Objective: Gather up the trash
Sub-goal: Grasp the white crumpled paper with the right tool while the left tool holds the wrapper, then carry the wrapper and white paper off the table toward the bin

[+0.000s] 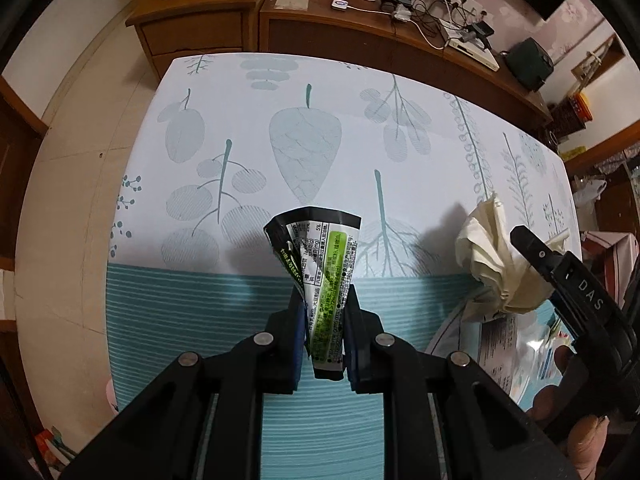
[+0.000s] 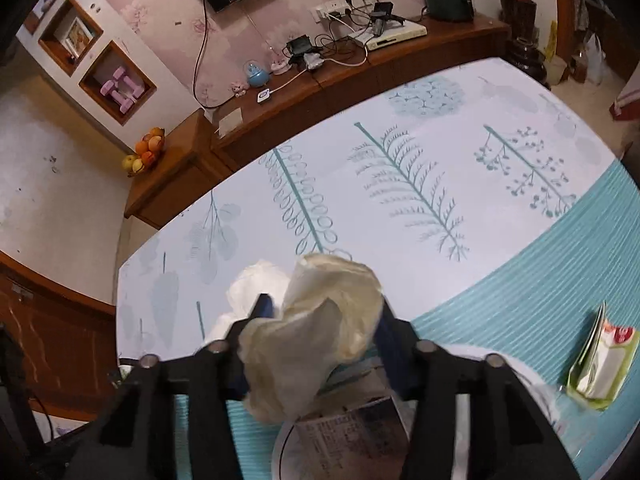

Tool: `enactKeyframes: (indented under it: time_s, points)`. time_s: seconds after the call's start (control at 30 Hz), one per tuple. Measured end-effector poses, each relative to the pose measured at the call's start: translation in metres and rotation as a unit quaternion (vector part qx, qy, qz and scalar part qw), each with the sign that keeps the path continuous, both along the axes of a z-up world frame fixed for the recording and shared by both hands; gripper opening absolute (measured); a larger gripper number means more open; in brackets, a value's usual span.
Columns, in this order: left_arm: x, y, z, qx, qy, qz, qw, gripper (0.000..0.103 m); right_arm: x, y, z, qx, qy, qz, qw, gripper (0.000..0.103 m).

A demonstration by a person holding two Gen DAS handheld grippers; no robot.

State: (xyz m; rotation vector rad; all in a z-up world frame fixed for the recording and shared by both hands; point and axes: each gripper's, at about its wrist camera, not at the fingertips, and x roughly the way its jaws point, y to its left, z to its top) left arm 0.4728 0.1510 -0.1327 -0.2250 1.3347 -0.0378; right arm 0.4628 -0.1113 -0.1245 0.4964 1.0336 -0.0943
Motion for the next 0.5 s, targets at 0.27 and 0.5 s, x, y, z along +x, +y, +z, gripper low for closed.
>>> enactKeyframes:
  time_s: [0.27,0.5]
  points:
    - [-0.026,-0.013,0.019,-0.001,-0.016,-0.029,0.9995,0.015,-0.036,-0.012,0.031,0.033,-0.037,-0.016,0.999,0.041]
    - [-0.085,-0.032,0.058,-0.013,-0.039,-0.073,0.9965,0.015,-0.098,-0.011,0.072,0.037,-0.072,0.005,0.997,0.041]
